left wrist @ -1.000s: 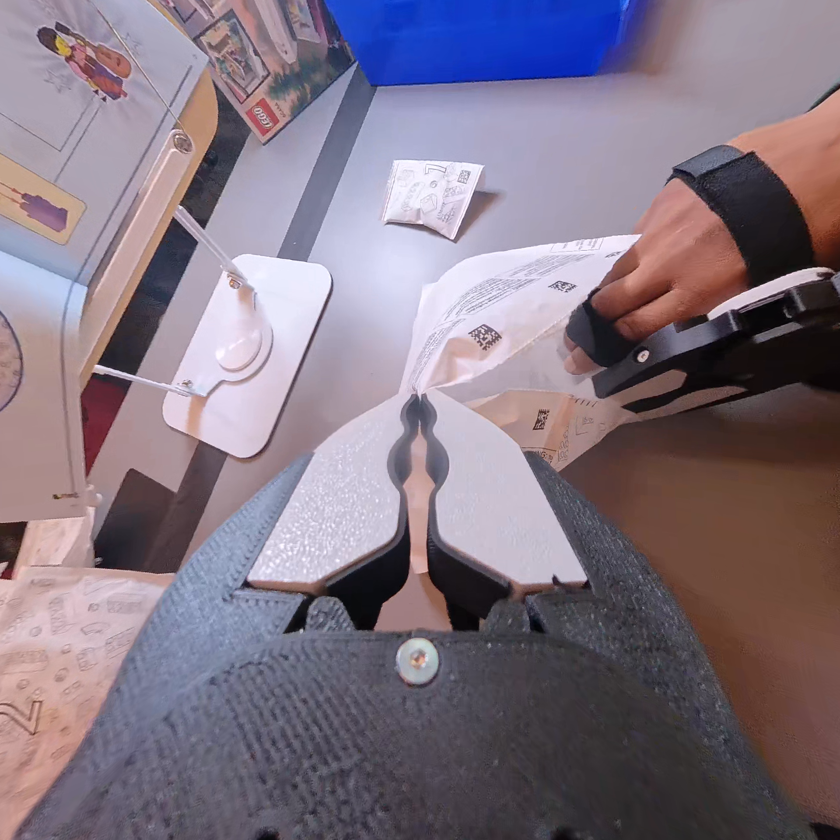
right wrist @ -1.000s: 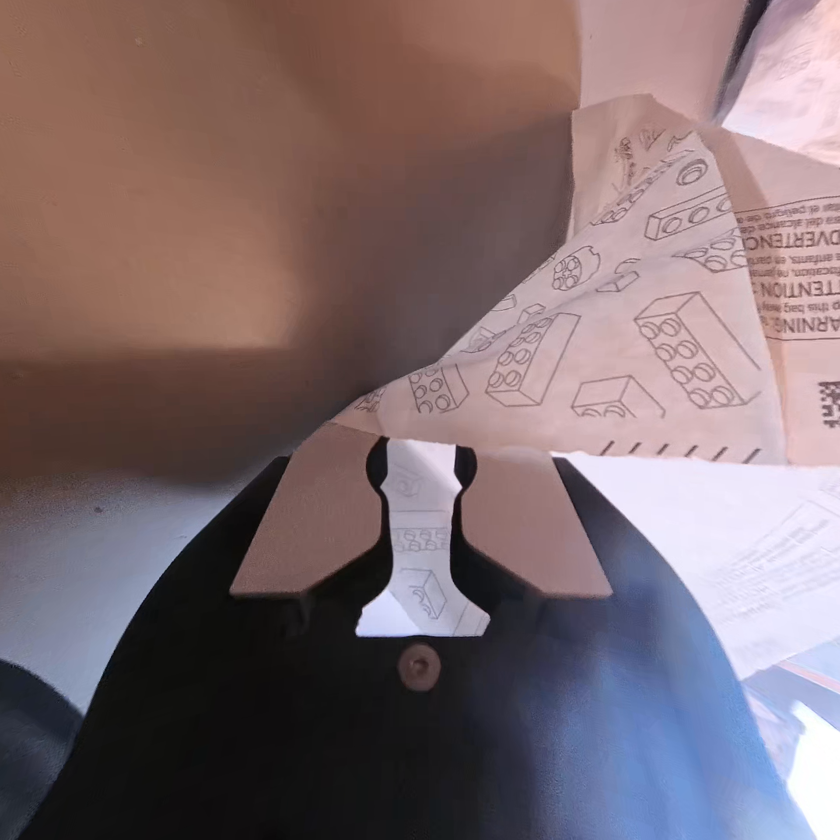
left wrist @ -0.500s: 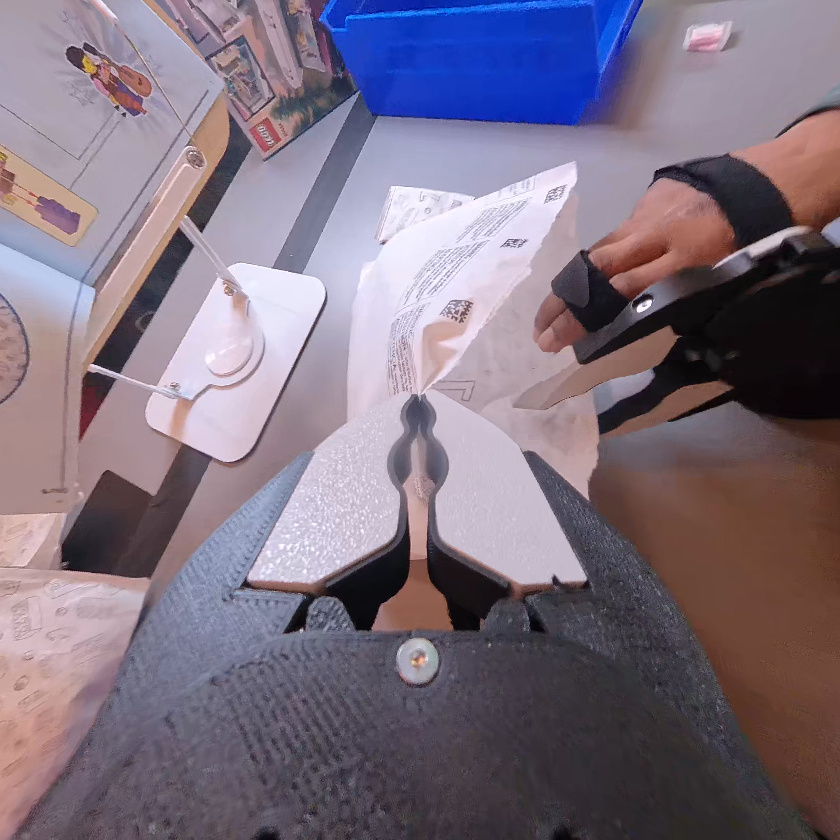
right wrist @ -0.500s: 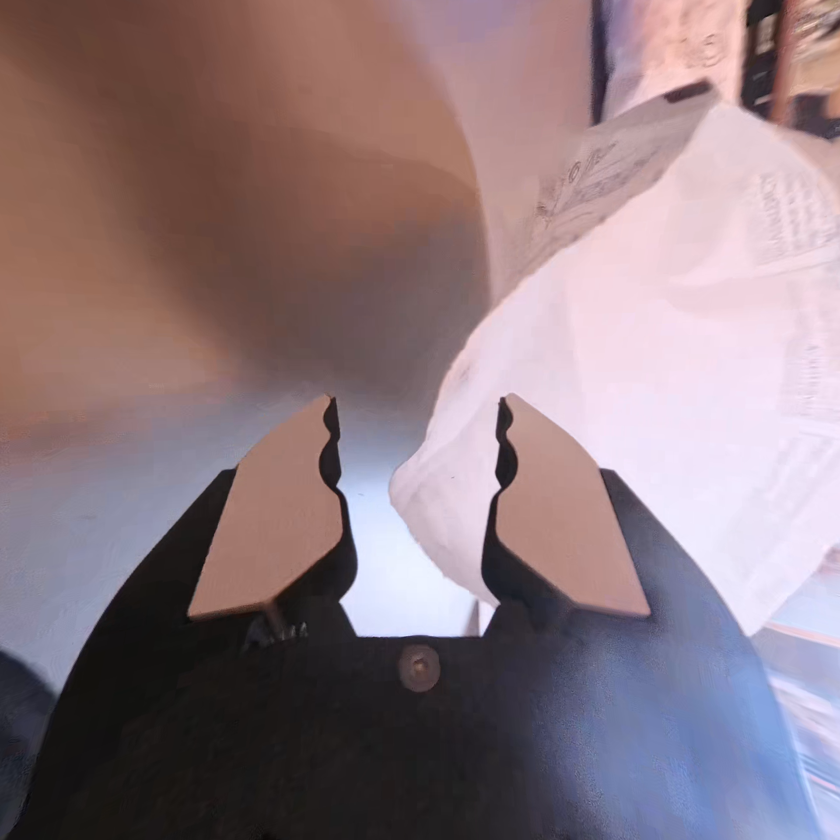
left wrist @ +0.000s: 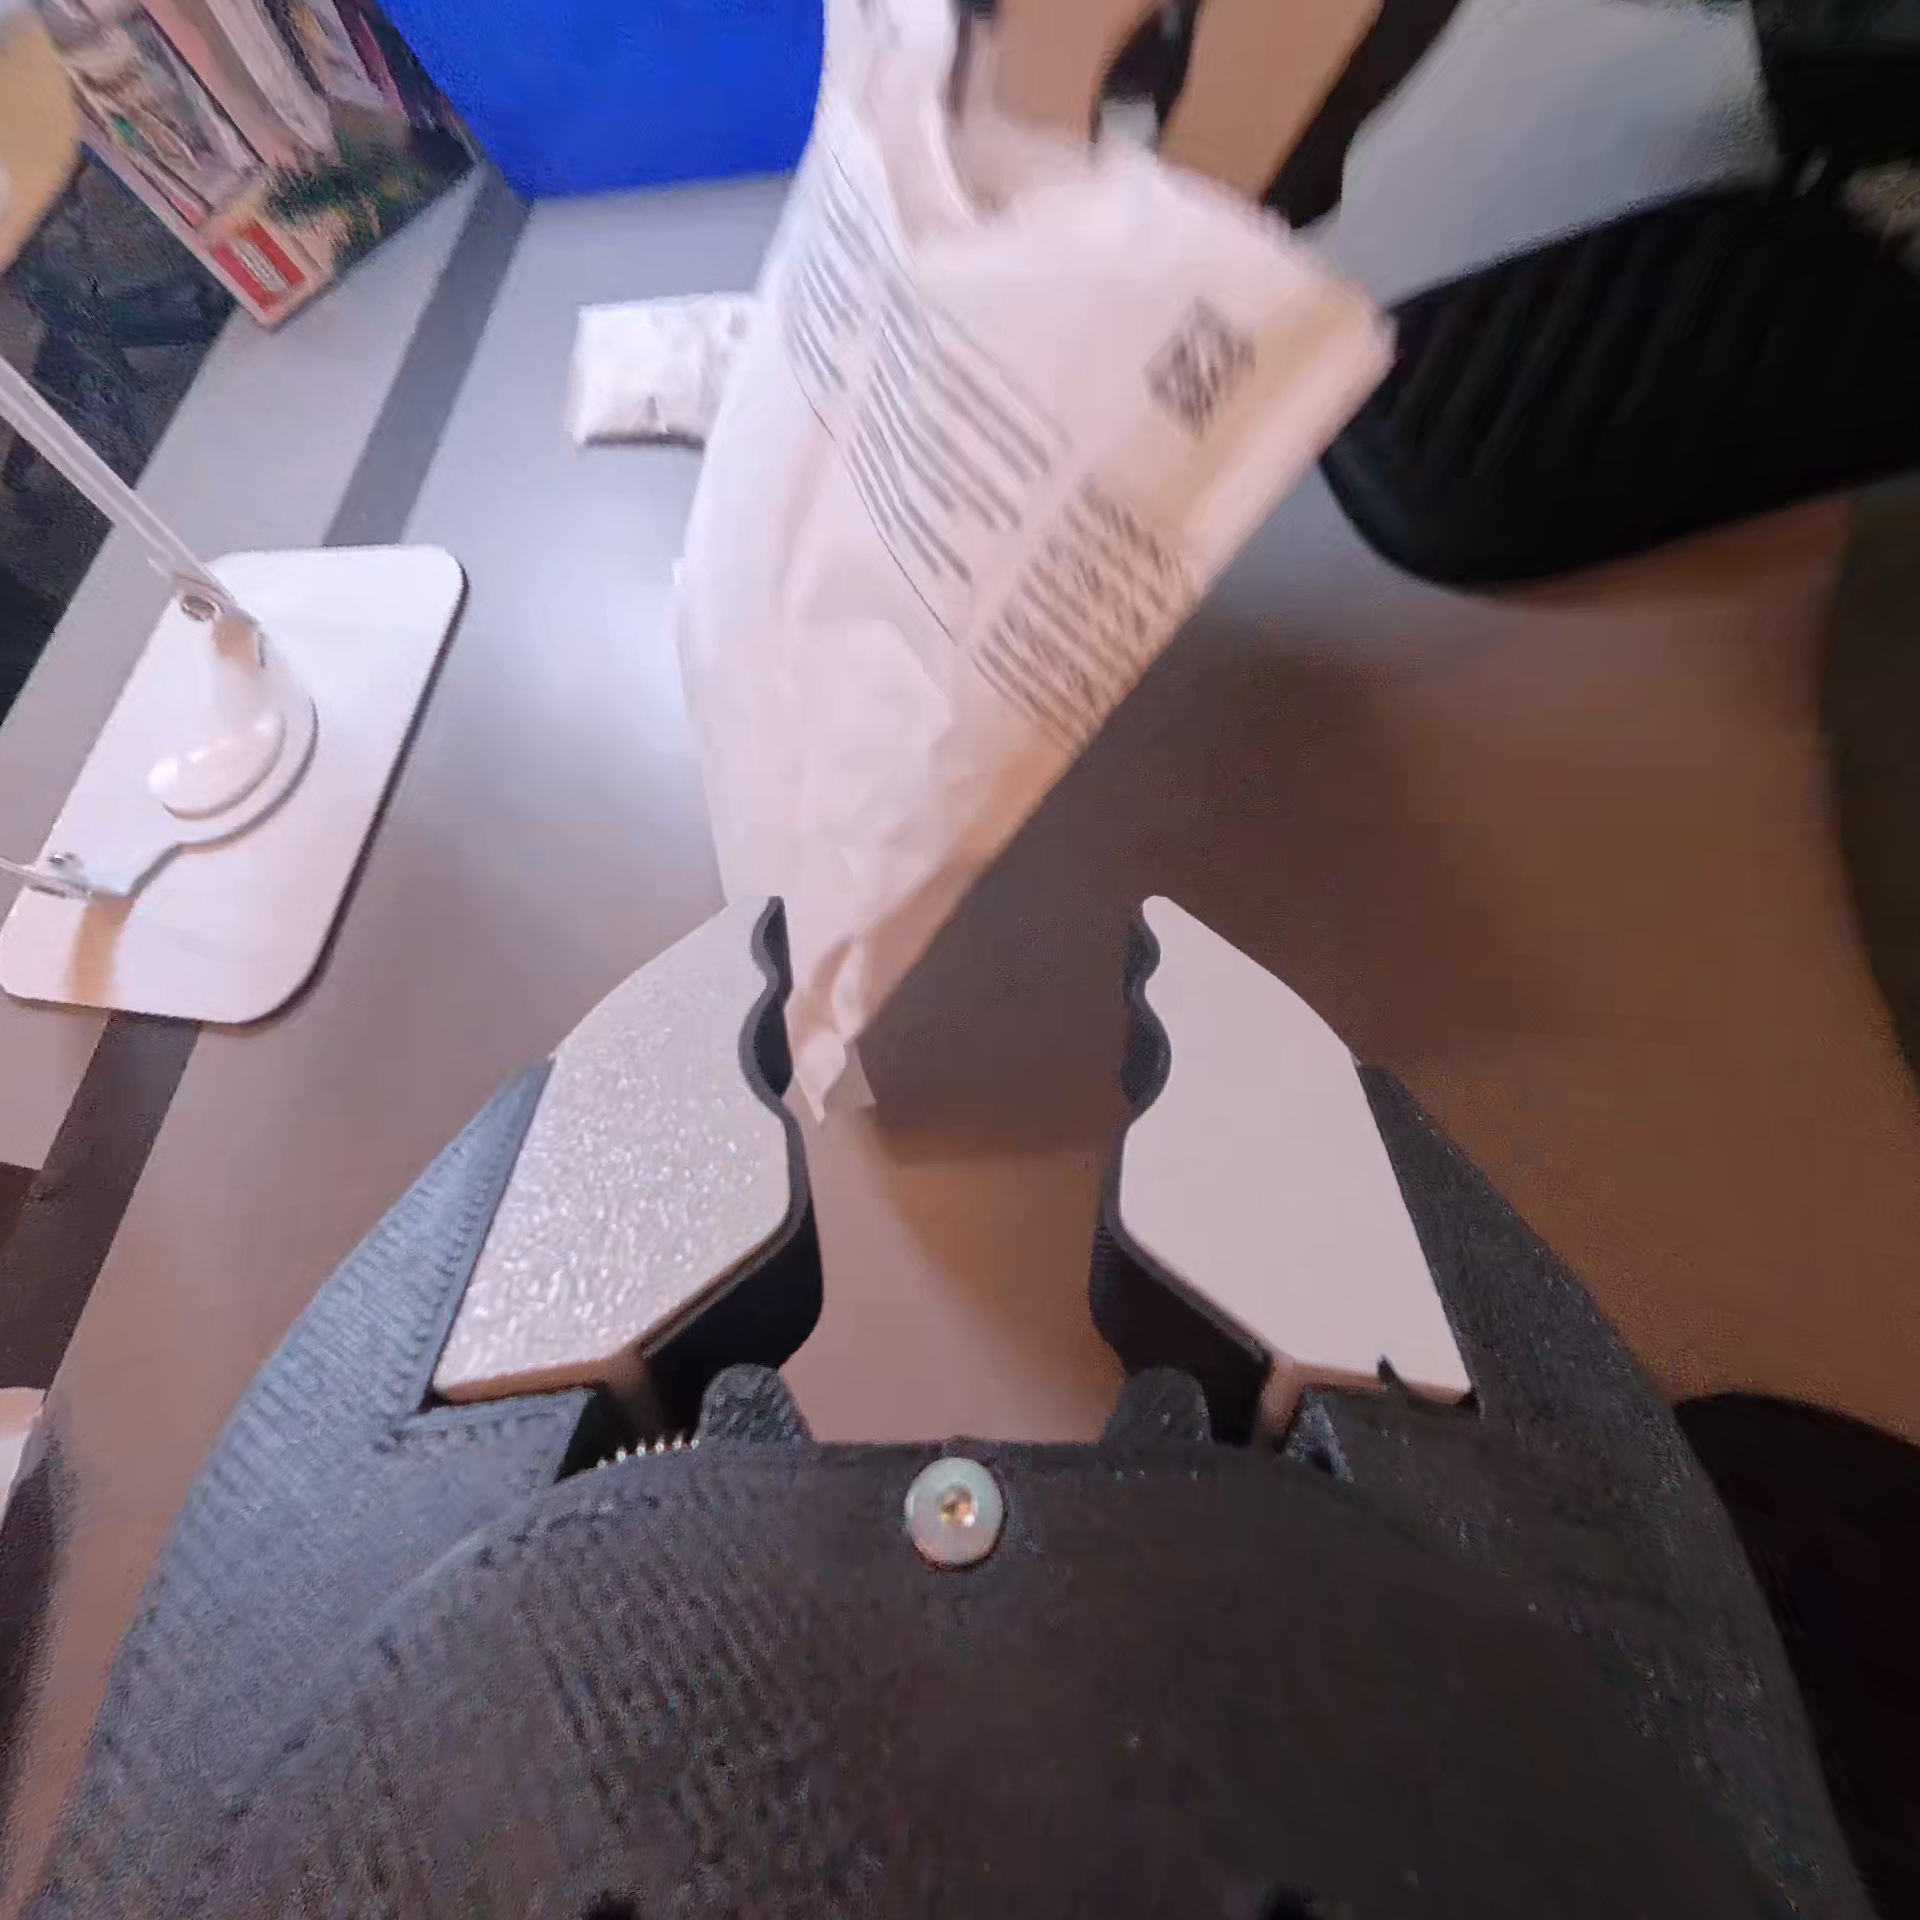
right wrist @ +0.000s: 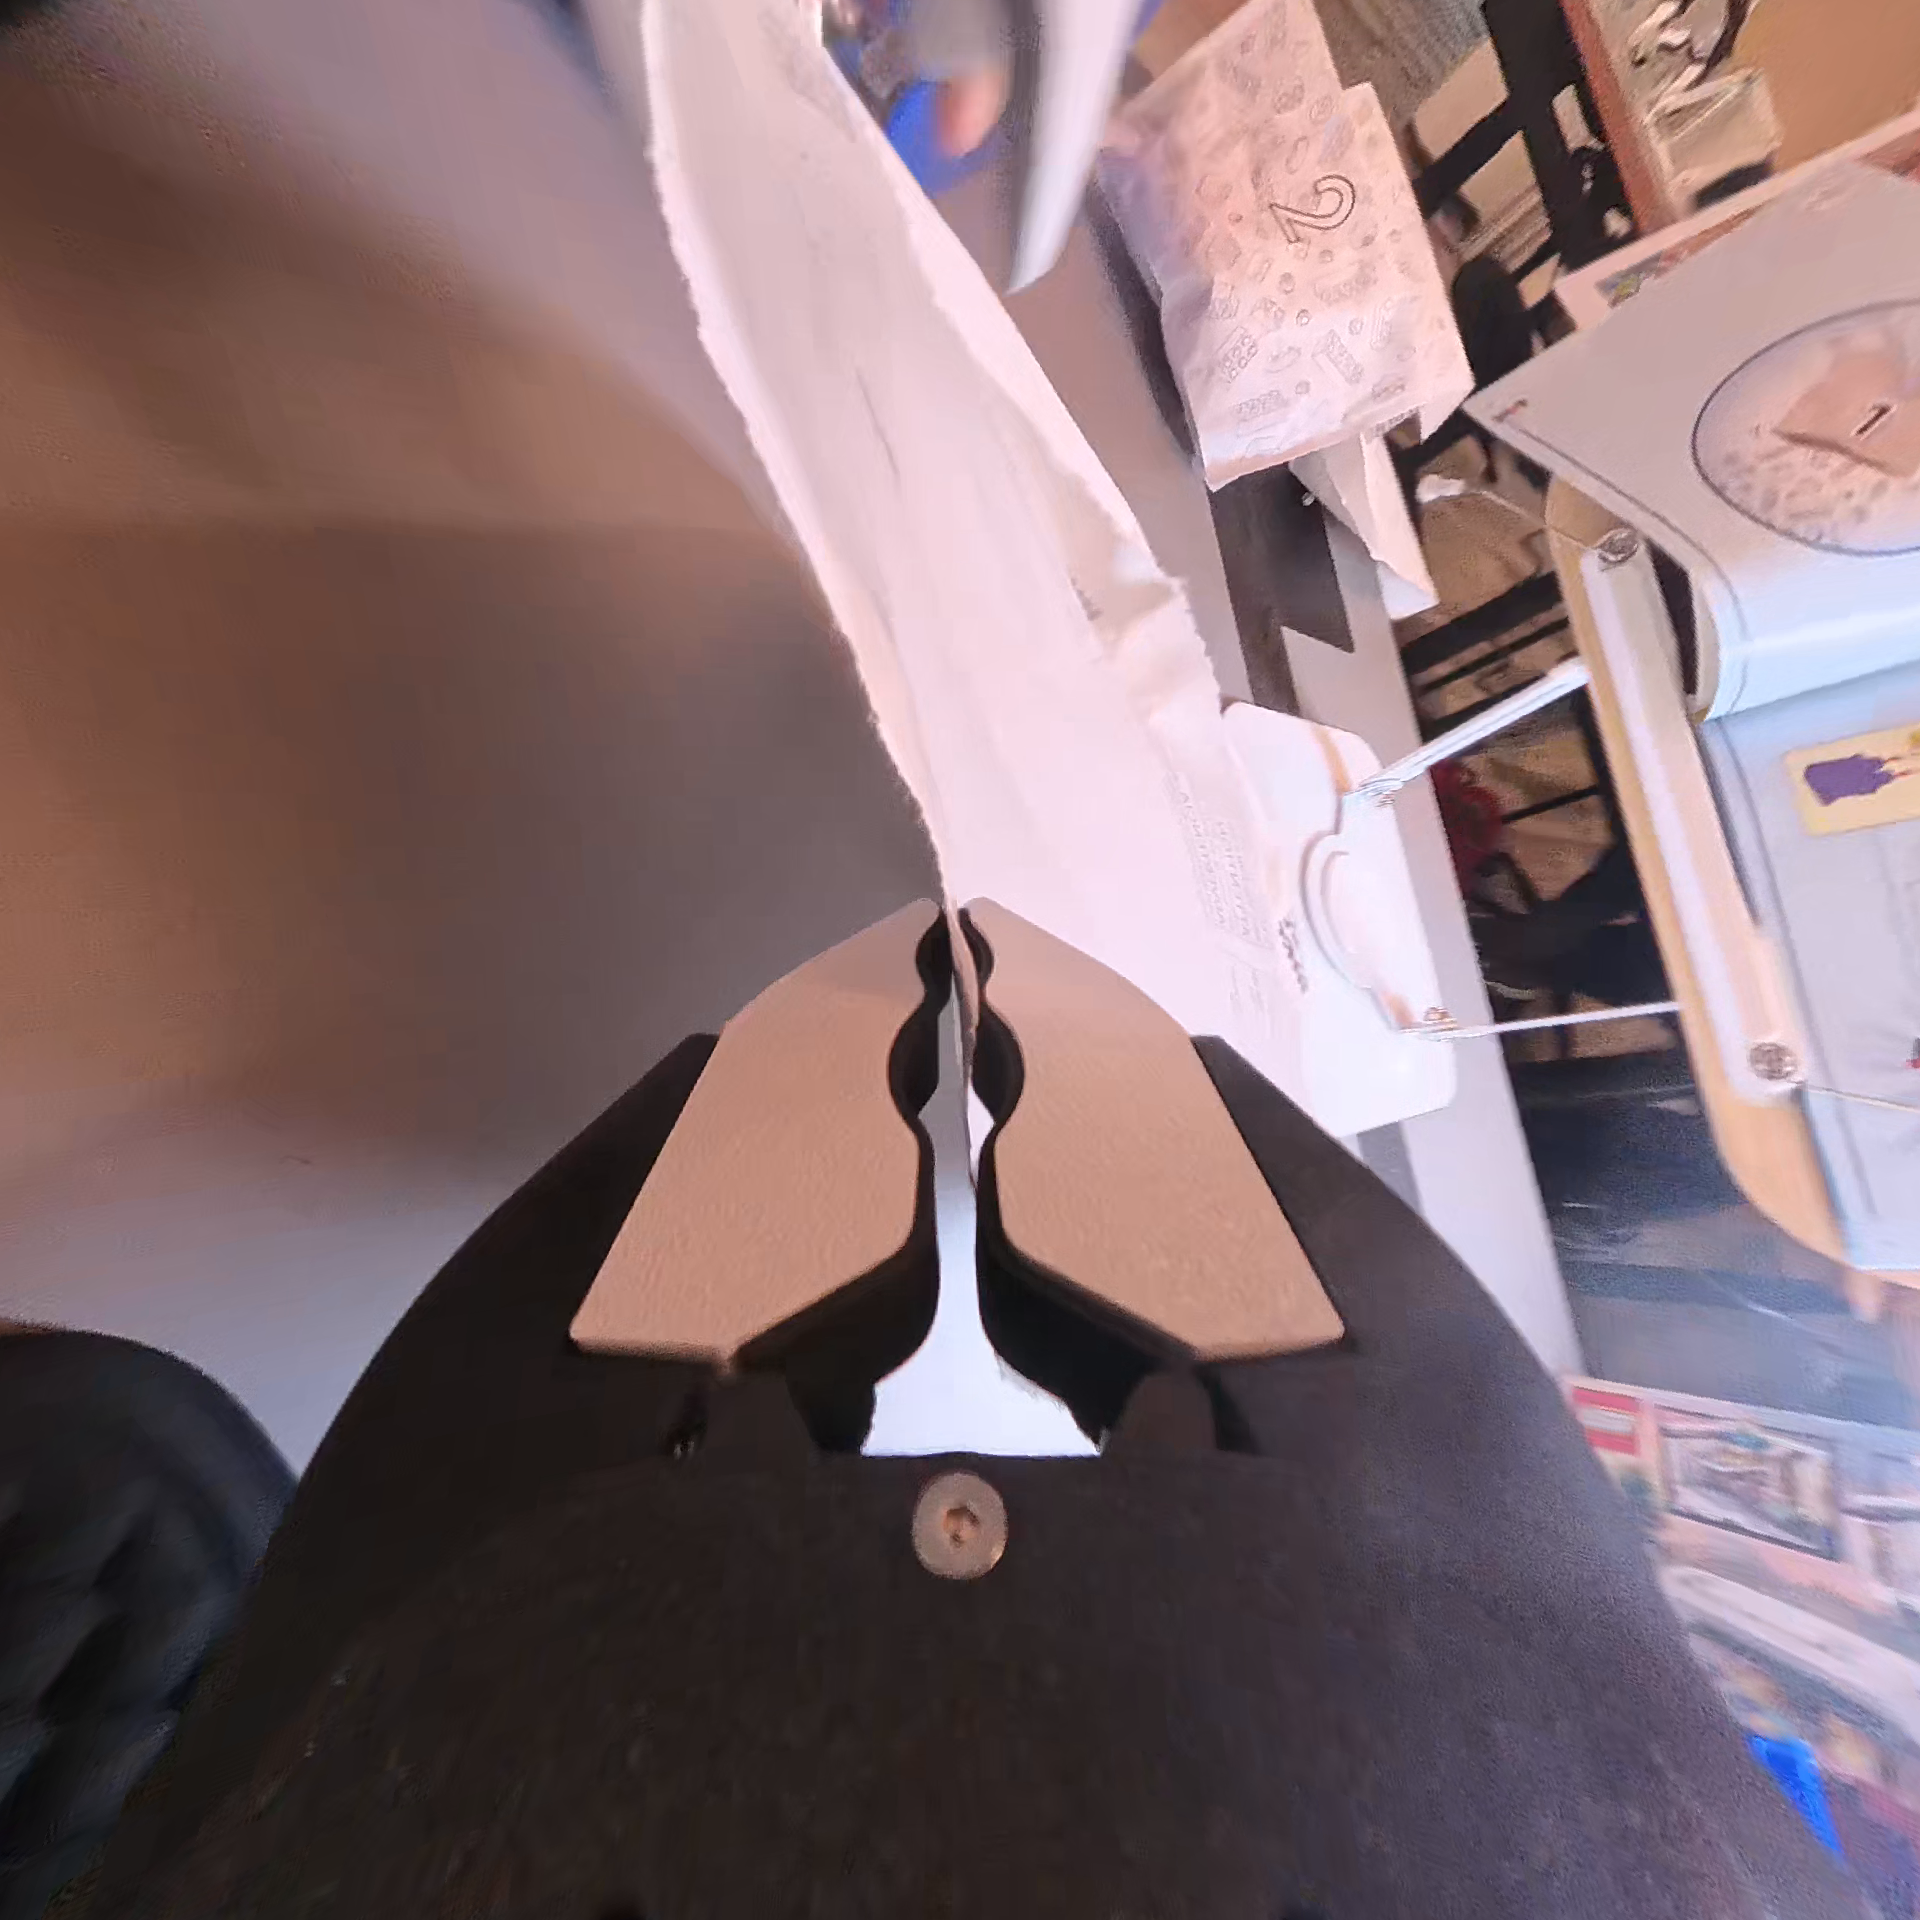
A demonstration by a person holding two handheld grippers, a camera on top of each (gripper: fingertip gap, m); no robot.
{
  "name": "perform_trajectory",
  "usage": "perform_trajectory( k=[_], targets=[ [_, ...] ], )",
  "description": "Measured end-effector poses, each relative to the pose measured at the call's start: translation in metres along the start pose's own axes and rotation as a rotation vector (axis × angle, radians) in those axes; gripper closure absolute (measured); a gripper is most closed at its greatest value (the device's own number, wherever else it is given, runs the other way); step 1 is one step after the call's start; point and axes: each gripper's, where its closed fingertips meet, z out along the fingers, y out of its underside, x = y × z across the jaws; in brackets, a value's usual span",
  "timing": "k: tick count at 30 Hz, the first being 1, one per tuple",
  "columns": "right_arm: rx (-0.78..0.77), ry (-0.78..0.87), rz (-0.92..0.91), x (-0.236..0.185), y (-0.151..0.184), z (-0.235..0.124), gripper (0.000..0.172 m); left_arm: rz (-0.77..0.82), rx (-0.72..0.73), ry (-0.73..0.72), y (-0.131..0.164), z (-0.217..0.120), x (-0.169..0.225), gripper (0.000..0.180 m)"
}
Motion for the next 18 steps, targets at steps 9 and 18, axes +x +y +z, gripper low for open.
perform_trajectory(
  k=[9,18],
  targets=[
    [0.039,-0.419,0.192,-0.020,-0.025,-0.023,0.172,0.072,-0.072,-0.242,0.046,0.038,-0.027,0.180],
    [0.137,-0.596,0.387,-0.017,-0.050,-0.052,0.172,0.001,0.154,-0.289,0.013,0.018,-0.040,0.171]
  ],
)
